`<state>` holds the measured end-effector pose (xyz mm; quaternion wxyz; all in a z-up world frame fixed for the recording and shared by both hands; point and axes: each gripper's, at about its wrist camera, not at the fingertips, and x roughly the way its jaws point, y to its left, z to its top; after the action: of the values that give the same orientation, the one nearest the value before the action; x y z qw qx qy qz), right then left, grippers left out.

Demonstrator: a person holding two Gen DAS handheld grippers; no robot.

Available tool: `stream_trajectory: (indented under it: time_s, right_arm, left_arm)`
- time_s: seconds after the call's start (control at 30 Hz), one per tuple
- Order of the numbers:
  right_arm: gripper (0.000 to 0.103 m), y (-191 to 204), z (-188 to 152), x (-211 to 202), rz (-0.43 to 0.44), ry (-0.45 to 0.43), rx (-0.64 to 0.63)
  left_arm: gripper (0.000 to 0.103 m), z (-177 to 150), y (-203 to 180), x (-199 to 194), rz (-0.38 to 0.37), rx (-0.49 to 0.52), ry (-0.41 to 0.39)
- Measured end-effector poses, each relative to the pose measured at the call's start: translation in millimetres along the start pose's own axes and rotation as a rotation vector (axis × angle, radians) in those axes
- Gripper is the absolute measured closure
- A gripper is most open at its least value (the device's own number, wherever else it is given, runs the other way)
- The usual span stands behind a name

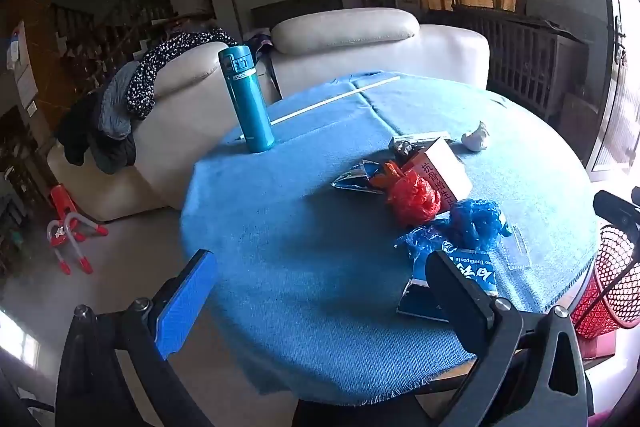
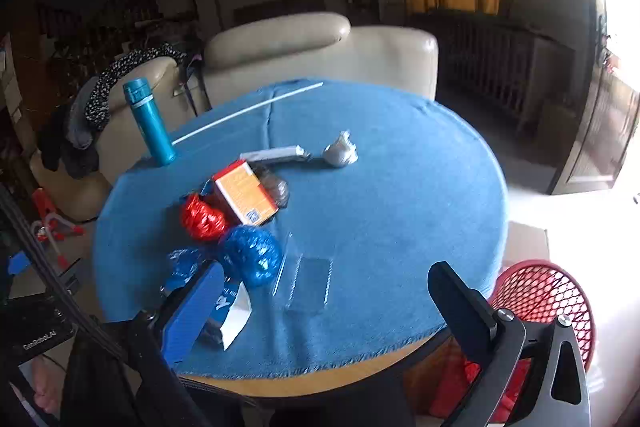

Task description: Collect trash

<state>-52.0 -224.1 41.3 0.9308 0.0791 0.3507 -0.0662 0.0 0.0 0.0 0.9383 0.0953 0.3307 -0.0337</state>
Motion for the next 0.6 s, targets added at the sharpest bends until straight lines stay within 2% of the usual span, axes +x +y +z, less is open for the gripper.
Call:
stream_trajectory:
  time_s: [0.6]
  right_arm:
    - [0.0,4.8,-0.3,-1.5,-0.023,-0.015,-0.016]
  left_arm:
    - [0.0,-0.4,4.6,0.6,-0.002,0.001,0.005]
